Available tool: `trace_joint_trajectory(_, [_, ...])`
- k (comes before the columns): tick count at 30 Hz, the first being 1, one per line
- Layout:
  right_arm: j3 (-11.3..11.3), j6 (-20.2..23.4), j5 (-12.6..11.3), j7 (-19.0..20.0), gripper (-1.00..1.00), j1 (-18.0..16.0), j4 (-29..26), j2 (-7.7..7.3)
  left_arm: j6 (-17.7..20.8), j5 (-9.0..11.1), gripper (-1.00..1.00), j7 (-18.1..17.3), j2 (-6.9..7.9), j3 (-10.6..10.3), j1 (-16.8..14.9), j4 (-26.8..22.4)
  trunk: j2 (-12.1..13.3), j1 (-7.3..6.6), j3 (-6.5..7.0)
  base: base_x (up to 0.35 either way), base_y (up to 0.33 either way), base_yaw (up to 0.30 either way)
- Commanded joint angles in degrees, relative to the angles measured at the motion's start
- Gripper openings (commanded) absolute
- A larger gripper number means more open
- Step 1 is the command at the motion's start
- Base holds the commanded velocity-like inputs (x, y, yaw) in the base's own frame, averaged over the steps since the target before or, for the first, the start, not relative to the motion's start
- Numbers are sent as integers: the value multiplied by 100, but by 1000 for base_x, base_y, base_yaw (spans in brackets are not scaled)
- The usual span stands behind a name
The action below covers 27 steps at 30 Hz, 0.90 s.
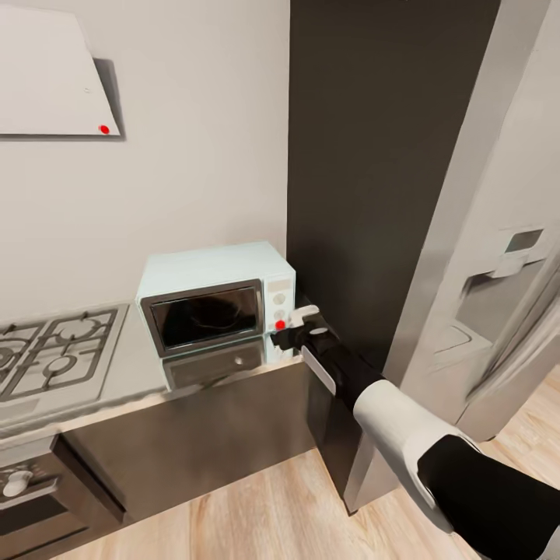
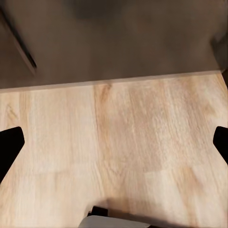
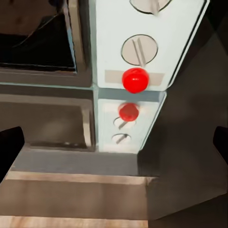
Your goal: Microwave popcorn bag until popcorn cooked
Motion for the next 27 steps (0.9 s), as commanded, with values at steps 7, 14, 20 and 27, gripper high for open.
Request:
trace_joint_trajectory(7, [17, -239, -519, -243, 100, -6, 446, 0, -12, 14, 100, -50, -10, 22, -1, 3, -8, 6, -9, 258, 0, 0])
trace_joint_trajectory(14, [12, -295, -529, -246, 100, -5, 601, 0, -7, 14, 100, -44, -11, 21, -12, 3, -8, 6, -9, 118, 0, 0])
trace_joint_trajectory(20, [18, -300, -526, -237, 100, 29, 723, 0, -10, 3, 100, -50, -5, 5, -16, 81, -8, 6, -9, 101, 0, 0])
trace_joint_trajectory(27, [29, -397, -526, -182, -100, 173, 739, 0, -7, 4, 100, -43, -1, 41, -41, 563, -8, 6, -9, 32, 0, 0])
